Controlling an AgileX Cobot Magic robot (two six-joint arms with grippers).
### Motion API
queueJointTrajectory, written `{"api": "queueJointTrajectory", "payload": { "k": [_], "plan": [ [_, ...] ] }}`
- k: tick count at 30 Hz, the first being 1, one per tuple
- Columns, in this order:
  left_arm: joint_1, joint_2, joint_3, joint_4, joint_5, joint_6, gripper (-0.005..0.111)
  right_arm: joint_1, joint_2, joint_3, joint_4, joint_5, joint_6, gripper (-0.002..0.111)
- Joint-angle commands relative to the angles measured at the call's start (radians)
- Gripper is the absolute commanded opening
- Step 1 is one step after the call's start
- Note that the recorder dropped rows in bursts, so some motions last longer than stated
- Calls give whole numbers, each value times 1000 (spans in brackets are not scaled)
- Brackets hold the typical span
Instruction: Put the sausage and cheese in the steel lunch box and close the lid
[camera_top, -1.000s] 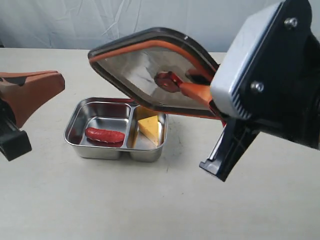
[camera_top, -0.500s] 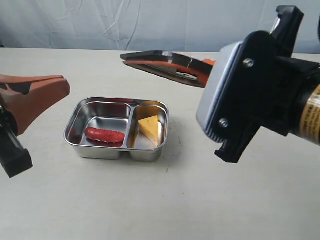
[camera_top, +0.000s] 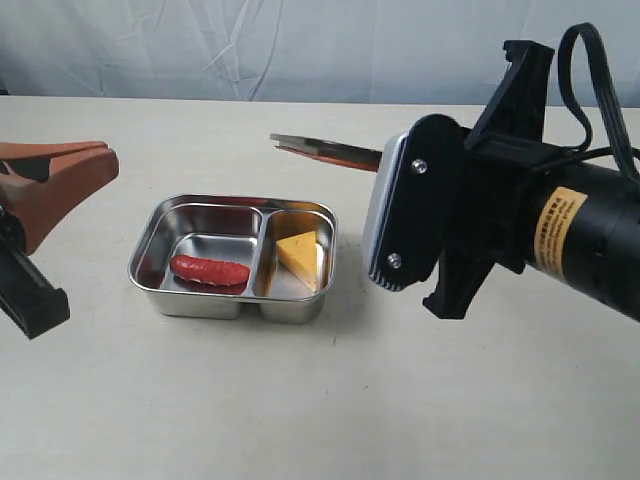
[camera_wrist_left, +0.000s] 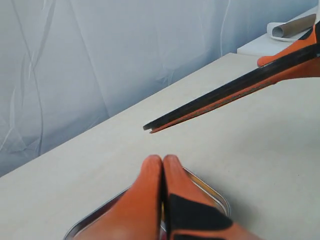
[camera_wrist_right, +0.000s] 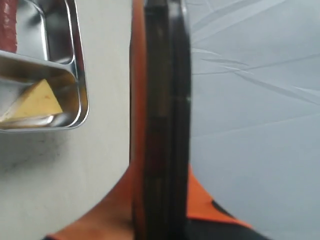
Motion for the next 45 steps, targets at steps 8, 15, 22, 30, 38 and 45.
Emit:
{"api": "queueJointTrajectory", "payload": {
  "k": [8, 15, 22, 30, 38, 45],
  "plan": [
    [-1, 8, -4, -4, -90, 29, 7, 1, -45, 2, -18, -217, 213, -1],
    [-1, 8, -4, 44, -1, 110, 43, 1, -45, 2, -9, -325, 259, -1],
    [-1, 8, -13, 124, 150, 233, 48, 1, -45, 2, -9, -422, 268, -1],
    [-1, 29, -26, 241, 214, 233, 48, -1, -45, 2, -5, -481, 270, -1],
    [-1, 48, -87, 317, 170, 233, 48, -1, -45, 2, 10, -454, 270, -1],
    [-1, 57, -113, 377, 170, 233, 48, -1, -34, 2, 10, -468, 270, -1]
  ]
}}
